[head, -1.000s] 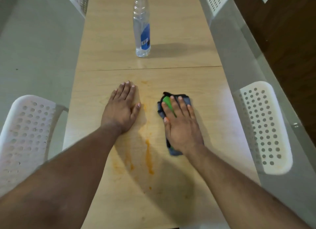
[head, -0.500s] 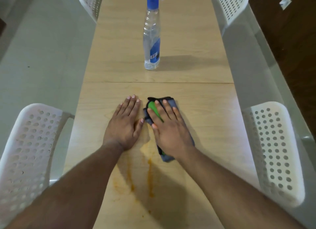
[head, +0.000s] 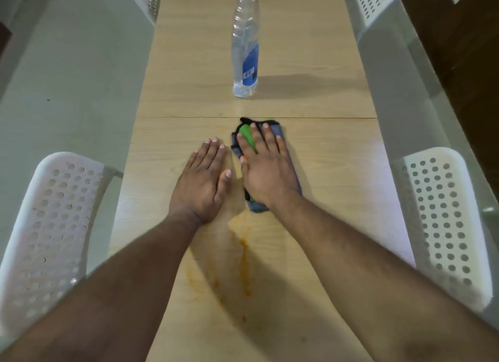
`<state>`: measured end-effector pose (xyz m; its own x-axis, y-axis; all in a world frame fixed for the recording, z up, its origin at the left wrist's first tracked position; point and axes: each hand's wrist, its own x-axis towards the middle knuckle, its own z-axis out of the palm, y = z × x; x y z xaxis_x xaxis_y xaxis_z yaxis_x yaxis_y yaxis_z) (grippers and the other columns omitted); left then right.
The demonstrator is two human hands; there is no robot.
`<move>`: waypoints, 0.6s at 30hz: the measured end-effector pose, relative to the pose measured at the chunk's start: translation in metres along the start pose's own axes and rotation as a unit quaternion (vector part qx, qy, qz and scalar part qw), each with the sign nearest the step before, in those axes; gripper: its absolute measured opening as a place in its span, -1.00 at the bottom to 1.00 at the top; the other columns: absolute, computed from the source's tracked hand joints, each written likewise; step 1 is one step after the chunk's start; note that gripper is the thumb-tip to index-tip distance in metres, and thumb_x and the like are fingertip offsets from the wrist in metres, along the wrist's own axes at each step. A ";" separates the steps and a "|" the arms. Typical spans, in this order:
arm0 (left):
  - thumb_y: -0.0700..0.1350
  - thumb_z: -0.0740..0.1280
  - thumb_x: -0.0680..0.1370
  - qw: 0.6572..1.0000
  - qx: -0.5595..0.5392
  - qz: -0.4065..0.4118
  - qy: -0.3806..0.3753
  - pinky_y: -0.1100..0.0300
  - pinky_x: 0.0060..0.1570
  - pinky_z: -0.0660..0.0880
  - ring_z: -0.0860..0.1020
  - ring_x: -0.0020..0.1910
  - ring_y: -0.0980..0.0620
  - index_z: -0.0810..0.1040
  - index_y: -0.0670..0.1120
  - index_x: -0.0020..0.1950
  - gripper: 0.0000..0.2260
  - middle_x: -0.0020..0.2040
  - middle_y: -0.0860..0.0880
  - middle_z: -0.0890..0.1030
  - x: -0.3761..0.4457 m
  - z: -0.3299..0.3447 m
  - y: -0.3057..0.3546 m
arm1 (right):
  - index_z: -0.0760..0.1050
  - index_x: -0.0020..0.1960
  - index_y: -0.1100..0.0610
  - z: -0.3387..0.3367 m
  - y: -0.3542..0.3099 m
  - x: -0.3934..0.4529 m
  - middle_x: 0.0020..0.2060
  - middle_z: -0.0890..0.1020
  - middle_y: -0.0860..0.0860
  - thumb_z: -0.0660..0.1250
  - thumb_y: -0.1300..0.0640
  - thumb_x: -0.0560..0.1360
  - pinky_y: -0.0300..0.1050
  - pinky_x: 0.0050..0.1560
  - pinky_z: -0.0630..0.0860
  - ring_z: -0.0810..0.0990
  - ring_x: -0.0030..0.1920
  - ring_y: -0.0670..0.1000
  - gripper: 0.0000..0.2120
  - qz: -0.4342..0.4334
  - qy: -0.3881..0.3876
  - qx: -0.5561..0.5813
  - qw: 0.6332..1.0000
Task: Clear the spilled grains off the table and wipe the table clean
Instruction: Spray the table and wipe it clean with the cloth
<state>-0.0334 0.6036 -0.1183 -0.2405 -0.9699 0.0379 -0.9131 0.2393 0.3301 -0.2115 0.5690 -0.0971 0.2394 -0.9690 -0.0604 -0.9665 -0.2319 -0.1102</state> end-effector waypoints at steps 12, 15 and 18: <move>0.23 -0.17 0.71 0.999 0.024 0.005 -0.035 -0.02 0.67 -0.06 -0.04 0.71 -0.05 0.10 -0.11 0.72 -0.34 0.72 -0.10 0.05 -0.041 -0.002 0.008 | 0.03 0.72 -0.09 0.004 0.028 -0.146 0.72 0.03 0.00 -0.07 -0.09 0.73 0.17 0.67 0.02 -0.06 0.71 0.10 -0.44 0.071 0.003 -0.032 0.997; 0.21 -0.15 0.72 0.999 0.014 -0.005 -0.042 -0.03 0.67 -0.06 -0.08 0.71 -0.03 0.05 -0.10 0.73 -0.36 0.73 -0.08 0.01 -0.093 -0.003 0.014 | 0.05 0.72 -0.08 0.007 0.006 -0.136 0.72 0.02 0.02 -0.08 -0.10 0.73 0.18 0.67 0.01 -0.06 0.71 0.13 -0.44 0.118 0.008 -0.017 0.993; 0.19 -0.12 0.73 0.998 0.016 0.022 -0.051 -0.02 0.67 -0.06 -0.12 0.71 0.00 0.03 -0.07 0.73 -0.38 0.73 -0.05 -0.02 -0.149 -0.004 0.021 | 0.04 0.72 -0.08 0.010 -0.015 -0.151 0.72 0.01 0.02 -0.07 -0.10 0.72 0.19 0.67 -0.01 -0.08 0.71 0.13 -0.43 0.103 0.007 -0.009 0.995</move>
<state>-0.0156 0.7526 -0.1134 -0.3122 -0.9489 -0.0456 -0.9102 0.2850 0.3006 -0.2323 0.7196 -0.0960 0.0349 -0.9972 -0.0661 -0.9965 -0.0297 -0.0782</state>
